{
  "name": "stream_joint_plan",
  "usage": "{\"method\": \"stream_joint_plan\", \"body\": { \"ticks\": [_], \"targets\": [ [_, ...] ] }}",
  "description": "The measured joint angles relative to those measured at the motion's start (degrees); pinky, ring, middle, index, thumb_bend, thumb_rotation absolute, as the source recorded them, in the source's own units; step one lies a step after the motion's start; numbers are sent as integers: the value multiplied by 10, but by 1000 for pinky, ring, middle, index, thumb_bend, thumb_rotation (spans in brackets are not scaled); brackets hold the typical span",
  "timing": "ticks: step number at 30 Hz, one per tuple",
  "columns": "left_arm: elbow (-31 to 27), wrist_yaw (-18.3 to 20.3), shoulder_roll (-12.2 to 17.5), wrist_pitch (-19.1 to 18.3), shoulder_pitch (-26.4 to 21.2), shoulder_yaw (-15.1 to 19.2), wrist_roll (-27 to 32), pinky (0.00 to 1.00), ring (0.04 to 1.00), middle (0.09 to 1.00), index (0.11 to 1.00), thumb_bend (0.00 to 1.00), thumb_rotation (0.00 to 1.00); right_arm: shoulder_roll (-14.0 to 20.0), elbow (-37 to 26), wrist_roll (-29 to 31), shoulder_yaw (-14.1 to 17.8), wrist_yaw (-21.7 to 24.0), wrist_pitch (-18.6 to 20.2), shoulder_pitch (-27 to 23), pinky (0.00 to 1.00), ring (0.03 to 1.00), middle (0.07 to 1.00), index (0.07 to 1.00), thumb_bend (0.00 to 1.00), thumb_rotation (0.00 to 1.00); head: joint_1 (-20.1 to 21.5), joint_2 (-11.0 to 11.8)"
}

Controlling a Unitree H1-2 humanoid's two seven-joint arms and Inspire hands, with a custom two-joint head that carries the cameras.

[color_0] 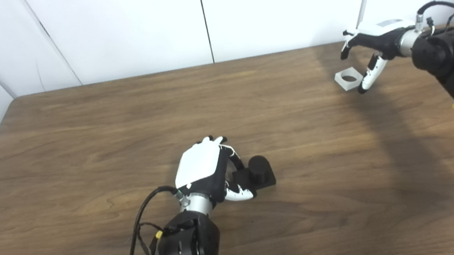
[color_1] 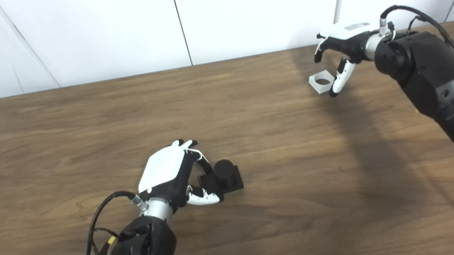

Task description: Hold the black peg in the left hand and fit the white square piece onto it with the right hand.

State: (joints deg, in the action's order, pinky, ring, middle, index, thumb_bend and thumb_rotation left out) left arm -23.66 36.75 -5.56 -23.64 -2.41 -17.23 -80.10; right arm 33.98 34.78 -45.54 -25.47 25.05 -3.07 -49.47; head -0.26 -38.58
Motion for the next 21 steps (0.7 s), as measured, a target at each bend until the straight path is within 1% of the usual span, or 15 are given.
{"method": "stream_joint_plan", "body": {
  "ticks": [8, 16, 21],
  "targets": [
    [0, 0, 0, 1, 0, 0, -1, 1000, 1000, 938, 482, 525, 68, -13, 14, 0, -2, -6, 0, -1, 1000, 1000, 1000, 753, 894, 257, -2, 0],
    [-1, 0, 1, 1, 0, -1, -4, 1000, 1000, 940, 485, 525, 71, -13, 36, -6, -6, -10, 0, -2, 1000, 1000, 1000, 760, 887, 267, -2, 1],
    [-1, 0, 0, 1, 1, -1, -4, 1000, 1000, 940, 481, 526, 67, -13, 38, -10, -7, -10, 0, -2, 1000, 1000, 1000, 763, 879, 255, -1, -1]
  ]
}}
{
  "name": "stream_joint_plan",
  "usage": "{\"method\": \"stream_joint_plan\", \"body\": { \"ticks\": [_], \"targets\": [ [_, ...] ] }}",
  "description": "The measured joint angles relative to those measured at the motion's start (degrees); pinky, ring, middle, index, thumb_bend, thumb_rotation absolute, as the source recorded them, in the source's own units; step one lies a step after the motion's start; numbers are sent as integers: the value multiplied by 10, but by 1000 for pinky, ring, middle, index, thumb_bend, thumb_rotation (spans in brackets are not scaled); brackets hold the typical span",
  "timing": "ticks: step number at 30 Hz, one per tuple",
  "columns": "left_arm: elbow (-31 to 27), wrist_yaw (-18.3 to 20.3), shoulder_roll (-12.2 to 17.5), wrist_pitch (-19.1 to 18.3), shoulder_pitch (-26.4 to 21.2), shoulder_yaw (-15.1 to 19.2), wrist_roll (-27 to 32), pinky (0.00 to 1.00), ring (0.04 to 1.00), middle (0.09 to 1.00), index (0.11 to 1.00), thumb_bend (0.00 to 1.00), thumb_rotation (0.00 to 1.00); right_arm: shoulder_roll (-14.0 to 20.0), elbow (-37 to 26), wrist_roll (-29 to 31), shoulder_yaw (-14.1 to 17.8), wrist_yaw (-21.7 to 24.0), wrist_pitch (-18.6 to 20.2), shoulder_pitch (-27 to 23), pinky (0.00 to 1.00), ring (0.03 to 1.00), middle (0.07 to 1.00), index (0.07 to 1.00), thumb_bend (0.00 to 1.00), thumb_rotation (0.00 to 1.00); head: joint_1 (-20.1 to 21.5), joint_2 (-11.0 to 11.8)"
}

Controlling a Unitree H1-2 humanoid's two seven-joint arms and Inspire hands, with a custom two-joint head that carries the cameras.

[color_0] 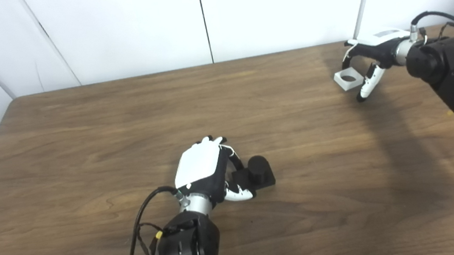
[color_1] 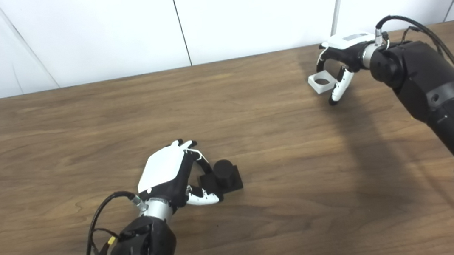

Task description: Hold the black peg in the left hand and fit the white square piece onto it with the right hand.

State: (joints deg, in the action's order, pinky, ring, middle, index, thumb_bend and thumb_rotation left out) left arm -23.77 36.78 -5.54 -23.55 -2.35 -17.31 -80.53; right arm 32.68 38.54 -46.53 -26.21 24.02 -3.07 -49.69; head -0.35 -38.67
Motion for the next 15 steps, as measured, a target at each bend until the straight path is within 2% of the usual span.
{"method": "stream_joint_plan", "body": {
  "ticks": [15],
  "targets": [
    [-2, 1, 0, 1, 2, -1, -2, 1000, 1000, 939, 482, 525, 69, 0, 13, 0, 0, -10, 1, -1, 1000, 1000, 1000, 761, 885, 248, -1, 0]
  ]
}}
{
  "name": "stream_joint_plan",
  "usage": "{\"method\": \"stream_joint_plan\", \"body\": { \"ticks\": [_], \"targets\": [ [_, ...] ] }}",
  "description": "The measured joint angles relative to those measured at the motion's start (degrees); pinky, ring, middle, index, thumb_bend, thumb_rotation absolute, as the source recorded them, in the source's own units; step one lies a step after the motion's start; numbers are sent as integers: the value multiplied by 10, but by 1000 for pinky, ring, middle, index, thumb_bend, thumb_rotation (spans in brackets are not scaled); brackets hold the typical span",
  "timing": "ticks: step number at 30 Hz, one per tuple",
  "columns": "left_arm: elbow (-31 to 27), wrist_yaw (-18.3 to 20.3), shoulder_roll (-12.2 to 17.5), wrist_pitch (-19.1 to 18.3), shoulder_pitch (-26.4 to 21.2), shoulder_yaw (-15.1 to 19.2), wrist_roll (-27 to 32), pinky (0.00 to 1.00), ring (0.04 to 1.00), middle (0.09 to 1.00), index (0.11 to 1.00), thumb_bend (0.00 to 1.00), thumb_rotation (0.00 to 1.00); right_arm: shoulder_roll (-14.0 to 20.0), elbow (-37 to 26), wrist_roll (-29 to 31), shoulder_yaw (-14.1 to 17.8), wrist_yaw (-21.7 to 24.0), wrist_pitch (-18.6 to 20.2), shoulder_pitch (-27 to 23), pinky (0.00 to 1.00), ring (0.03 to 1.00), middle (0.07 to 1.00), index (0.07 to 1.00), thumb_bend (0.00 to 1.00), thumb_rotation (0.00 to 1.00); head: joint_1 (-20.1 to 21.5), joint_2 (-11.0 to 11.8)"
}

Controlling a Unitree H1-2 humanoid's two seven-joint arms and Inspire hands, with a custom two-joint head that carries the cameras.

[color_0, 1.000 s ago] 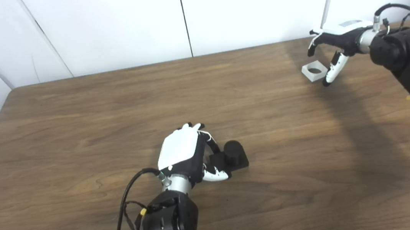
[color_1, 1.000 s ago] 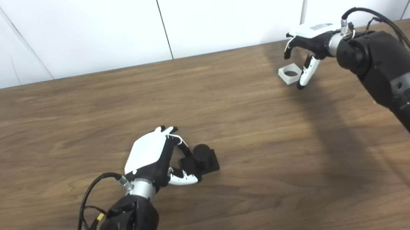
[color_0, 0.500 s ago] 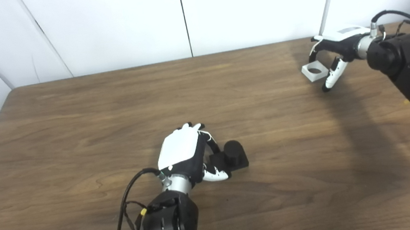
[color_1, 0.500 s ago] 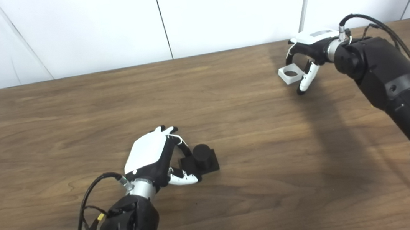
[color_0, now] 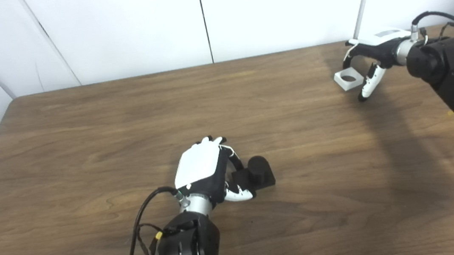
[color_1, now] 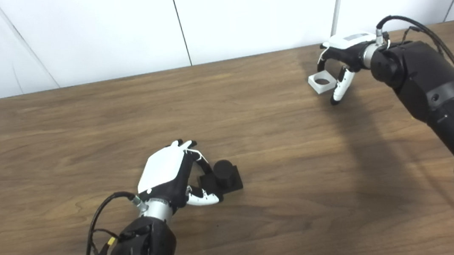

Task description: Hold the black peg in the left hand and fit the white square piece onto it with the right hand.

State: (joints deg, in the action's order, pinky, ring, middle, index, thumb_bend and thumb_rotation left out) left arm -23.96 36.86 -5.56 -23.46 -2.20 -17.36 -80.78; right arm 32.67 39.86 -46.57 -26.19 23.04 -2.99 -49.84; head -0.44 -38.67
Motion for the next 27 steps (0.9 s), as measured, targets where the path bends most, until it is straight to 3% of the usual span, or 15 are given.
{"method": "stream_joint_plan", "body": {
  "ticks": [27],
  "targets": [
    [0, 0, -2, 0, 1, 1, -1, 1000, 1000, 943, 486, 525, 69, -14, 10, -3, -3, -38, -1, -2, 1000, 1000, 1000, 712, 874, 229, -4, 0]
  ]
}}
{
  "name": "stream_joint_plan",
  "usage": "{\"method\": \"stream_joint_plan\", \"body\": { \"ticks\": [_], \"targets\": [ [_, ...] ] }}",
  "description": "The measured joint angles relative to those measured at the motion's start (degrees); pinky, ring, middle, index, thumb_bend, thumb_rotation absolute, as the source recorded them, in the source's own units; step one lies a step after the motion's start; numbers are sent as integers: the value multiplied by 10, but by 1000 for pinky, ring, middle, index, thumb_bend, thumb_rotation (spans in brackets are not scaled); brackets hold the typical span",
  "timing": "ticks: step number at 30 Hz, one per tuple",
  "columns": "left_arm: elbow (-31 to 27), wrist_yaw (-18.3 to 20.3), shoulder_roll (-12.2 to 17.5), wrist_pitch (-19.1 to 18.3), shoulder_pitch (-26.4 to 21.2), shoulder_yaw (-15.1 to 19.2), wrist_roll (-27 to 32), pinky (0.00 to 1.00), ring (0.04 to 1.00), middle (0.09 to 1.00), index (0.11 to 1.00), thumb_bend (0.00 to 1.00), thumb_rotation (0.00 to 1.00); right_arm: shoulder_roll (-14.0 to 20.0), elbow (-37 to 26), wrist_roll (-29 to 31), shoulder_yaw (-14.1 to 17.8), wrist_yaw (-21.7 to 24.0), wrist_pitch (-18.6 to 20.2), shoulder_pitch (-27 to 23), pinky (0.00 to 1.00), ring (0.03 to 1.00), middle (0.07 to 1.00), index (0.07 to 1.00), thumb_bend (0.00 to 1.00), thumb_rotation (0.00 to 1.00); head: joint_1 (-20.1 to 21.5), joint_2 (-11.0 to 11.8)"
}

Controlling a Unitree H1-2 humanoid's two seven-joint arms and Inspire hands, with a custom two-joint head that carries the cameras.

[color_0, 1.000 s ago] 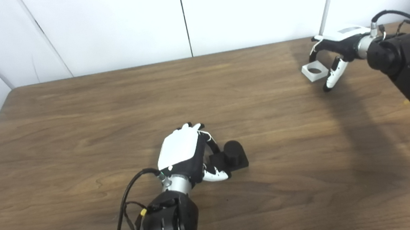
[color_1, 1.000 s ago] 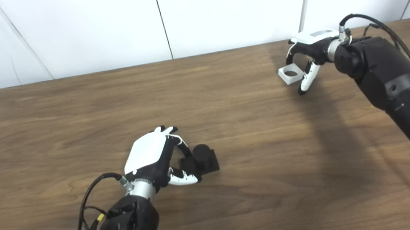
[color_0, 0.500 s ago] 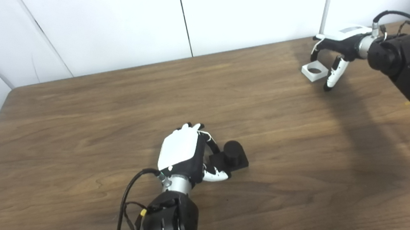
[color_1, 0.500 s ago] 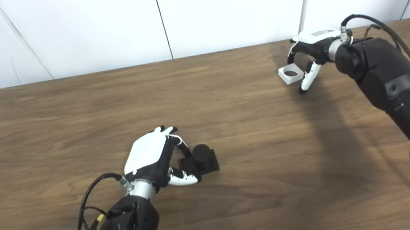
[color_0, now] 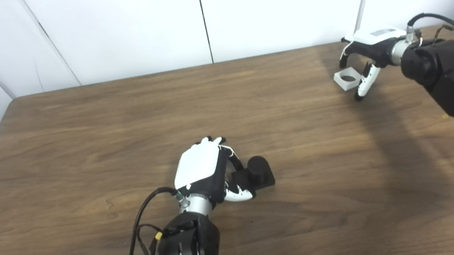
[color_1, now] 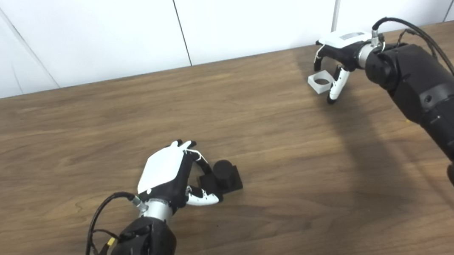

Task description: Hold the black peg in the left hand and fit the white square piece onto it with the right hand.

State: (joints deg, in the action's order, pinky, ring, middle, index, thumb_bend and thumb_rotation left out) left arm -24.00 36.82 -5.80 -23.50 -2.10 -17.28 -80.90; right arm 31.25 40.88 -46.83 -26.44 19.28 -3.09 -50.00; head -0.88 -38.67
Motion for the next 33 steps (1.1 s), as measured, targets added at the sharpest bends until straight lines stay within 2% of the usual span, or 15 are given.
{"method": "stream_joint_plan", "body": {
  "ticks": [12, 19, 21, 23, 33],
  "targets": [
    [0, 0, 1, 2, -1, -1, -2, 1000, 1000, 938, 485, 525, 68, -1, 6, 0, -2, -5, 0, -2, 1000, 1000, 994, 670, 862, 224, -1, 2],
    [0, 0, 0, 1, -1, 0, -1, 1000, 1000, 938, 484, 525, 67, -2, 6, 2, -2, -11, -1, -2, 1000, 1000, 974, 605, 822, 168, -1, 3],
    [0, 0, -1, 1, -1, 0, -1, 1000, 1000, 938, 484, 525, 66, -3, 6, 2, -3, -14, -3, -2, 1000, 1000, 967, 527, 619, 150, 1, 3],
    [0, 0, -2, 1, -1, 0, -1, 1000, 1000, 940, 485, 525, 67, -3, 6, 2, -4, -15, -4, -2, 1000, 1000, 960, 498, 544, 144, 1, 3],
    [0, 1, -3, 0, -1, 0, -2, 1000, 1000, 942, 484, 525, 67, -2, 6, 2, -5, -17, -21, -2, 1000, 1000, 939, 490, 523, 143, 0, 4]
  ]
}}
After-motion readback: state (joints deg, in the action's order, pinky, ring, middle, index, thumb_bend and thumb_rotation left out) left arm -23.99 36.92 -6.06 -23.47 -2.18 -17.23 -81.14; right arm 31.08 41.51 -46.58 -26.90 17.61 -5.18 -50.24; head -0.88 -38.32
